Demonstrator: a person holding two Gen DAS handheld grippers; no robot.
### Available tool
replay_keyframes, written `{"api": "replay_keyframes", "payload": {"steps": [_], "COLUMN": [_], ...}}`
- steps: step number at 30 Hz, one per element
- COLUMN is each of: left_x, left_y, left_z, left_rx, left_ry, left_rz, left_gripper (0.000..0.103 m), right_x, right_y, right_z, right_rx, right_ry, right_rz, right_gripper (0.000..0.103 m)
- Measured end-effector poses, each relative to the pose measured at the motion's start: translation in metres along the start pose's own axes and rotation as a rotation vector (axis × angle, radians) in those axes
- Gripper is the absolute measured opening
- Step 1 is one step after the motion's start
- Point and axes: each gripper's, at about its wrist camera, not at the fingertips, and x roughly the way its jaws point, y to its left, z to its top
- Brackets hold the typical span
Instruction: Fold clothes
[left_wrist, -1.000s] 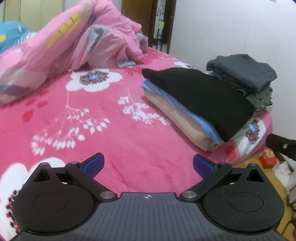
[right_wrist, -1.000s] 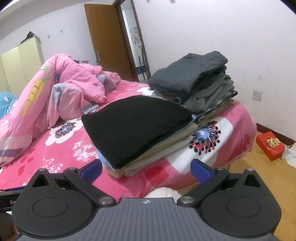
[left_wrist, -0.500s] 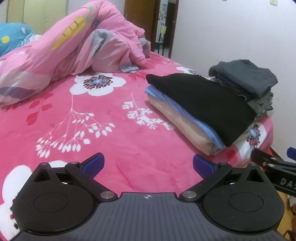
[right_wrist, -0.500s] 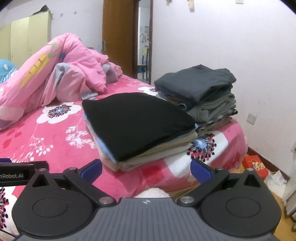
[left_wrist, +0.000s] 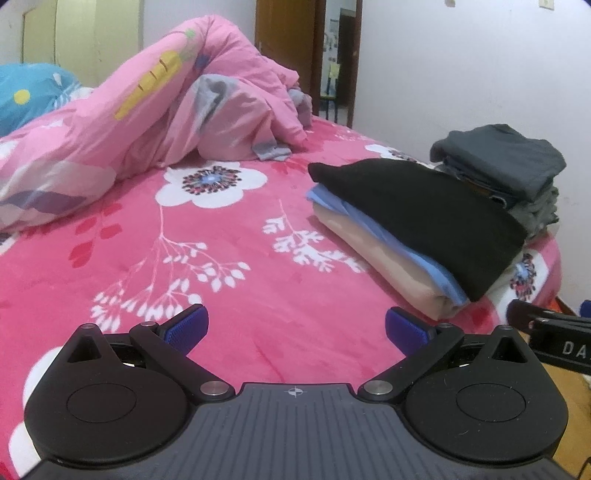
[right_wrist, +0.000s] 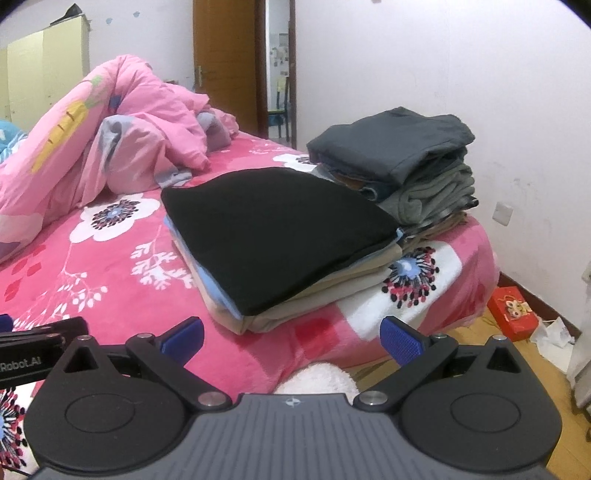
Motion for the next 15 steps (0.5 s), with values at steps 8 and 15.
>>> {"api": "replay_keyframes", "payload": {"steps": [8, 15], "left_x": [0.002, 0.0], "left_y": [0.004, -0.007], "left_z": [-0.001, -0.005], "left_rx": [0.008, 0.03], "left_ry": [-0.001, 0.003], "left_rz": [0.023, 0.008], "left_gripper": [0.103, 0.103], "right_x": [0.001, -0.008], "right_y": [-0.007, -0.01], "right_z": [0.004, 0.001], "right_rx": [0.012, -0.005], "right_ry": [-0.013, -0.038], "right_rz": [-0.051, -0.066], "right_gripper": [0.103, 0.103]}}
